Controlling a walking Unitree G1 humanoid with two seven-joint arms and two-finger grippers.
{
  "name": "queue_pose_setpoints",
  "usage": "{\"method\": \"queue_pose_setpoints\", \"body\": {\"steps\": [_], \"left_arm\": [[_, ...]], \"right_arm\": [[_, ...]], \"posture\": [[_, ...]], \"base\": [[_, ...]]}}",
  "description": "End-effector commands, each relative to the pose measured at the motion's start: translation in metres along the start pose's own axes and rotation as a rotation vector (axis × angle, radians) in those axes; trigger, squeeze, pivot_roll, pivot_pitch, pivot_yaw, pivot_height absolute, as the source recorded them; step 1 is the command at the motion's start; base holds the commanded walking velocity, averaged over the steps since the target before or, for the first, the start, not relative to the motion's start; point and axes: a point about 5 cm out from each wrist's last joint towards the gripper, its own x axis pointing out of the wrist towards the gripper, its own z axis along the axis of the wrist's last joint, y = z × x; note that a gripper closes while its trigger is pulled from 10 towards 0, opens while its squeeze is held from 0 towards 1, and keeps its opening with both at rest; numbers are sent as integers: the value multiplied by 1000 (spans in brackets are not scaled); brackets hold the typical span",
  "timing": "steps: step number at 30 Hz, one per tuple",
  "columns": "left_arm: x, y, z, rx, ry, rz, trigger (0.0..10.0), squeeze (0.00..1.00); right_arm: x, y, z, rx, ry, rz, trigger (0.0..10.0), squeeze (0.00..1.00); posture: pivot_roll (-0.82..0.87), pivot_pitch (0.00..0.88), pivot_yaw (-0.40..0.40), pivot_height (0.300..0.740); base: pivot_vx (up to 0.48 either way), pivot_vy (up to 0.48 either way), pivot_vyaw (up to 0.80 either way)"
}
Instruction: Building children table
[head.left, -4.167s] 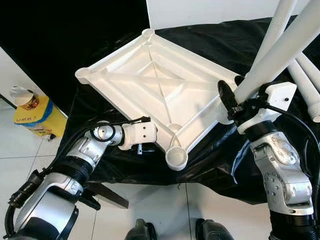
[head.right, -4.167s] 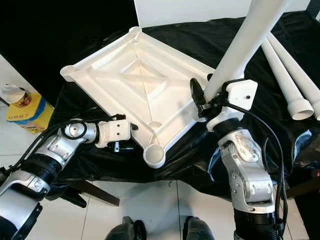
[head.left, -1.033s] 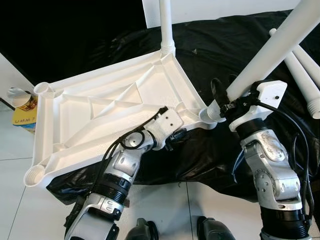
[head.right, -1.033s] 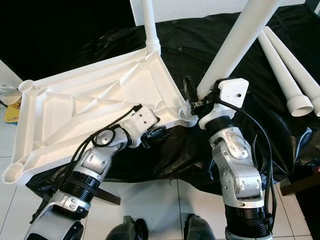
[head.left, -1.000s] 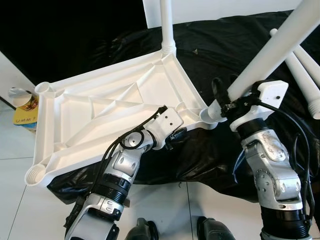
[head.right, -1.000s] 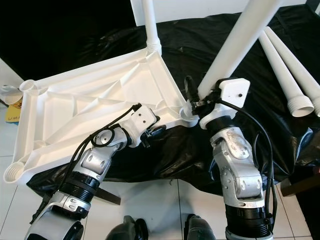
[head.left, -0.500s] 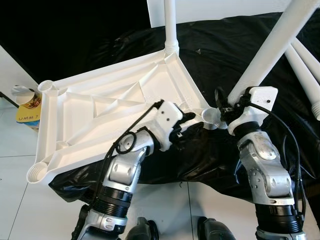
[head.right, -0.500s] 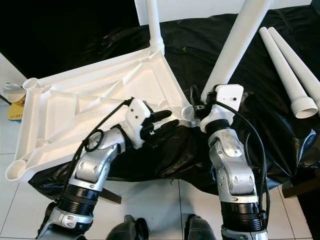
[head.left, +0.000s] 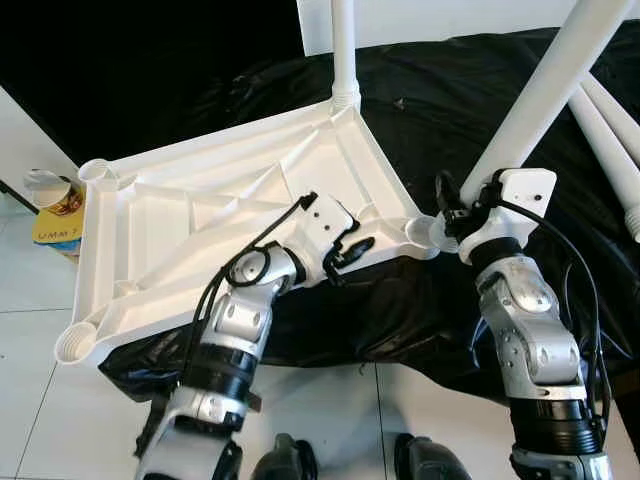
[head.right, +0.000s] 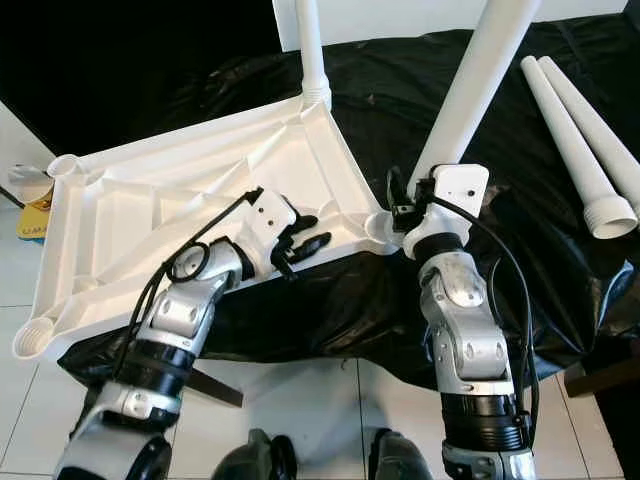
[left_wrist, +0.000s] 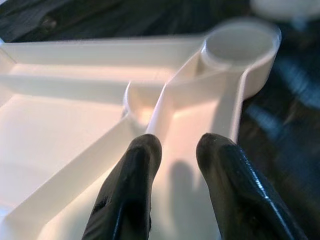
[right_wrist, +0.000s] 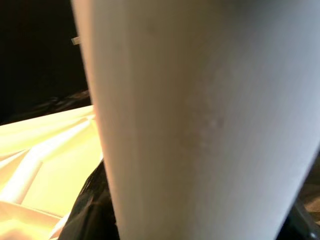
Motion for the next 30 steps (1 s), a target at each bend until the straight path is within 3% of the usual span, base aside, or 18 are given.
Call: {"method": "queue_pose_setpoints", "body": {"steps": [1, 3, 7, 10, 15, 21, 22, 25, 30], "left_arm": [[-4, 21, -11, 84, 76, 414, 10000, 0], [-3, 25, -17, 267, 149, 415, 10000, 0], [-3, 25, -19, 308, 162, 402, 10000, 0], [-1, 17, -20, 374, 154, 315, 10000, 0], [2, -2, -19, 356, 97, 121, 10000, 0], [8, -43, -7, 205, -32, -146, 10000, 0], [8, -43, -7, 205, -32, -146, 10000, 0], [5, -63, -4, 173, -77, -266, 10000, 0], [2, -70, -2, 164, -104, -307, 10000, 0]], "right_arm": [[2, 3, 7, -6, -34, 9, 10000, 0], [2, 3, 9, -12, -39, -1, 10000, 0], [2, 2, 10, -14, -40, -4, 10000, 0], [2, 0, 11, -21, -41, -12, 10000, 0], [2, -1, 11, -23, -44, -17, 10000, 0], [3, 1, 10, -17, -46, -22, 10000, 0], [3, 1, 10, -17, -46, -22, 10000, 0], [4, 2, 10, -12, -47, -25, 10000, 0], [5, 2, 9, -11, -48, -26, 10000, 0]], "posture": [[-23, 140, 74, 740], [-38, 146, 75, 740], [-41, 150, 74, 740], [-49, 156, 78, 740], [-48, 157, 83, 740], [-35, 151, 88, 740], [-35, 151, 88, 740], [-29, 148, 90, 740], [-26, 148, 92, 740]], "base": [[0, 0, 0], [0, 0, 0], [0, 0, 0], [0, 0, 0], [0, 0, 0], [0, 0, 0], [0, 0, 0], [0, 0, 0], [0, 0, 0]]}}
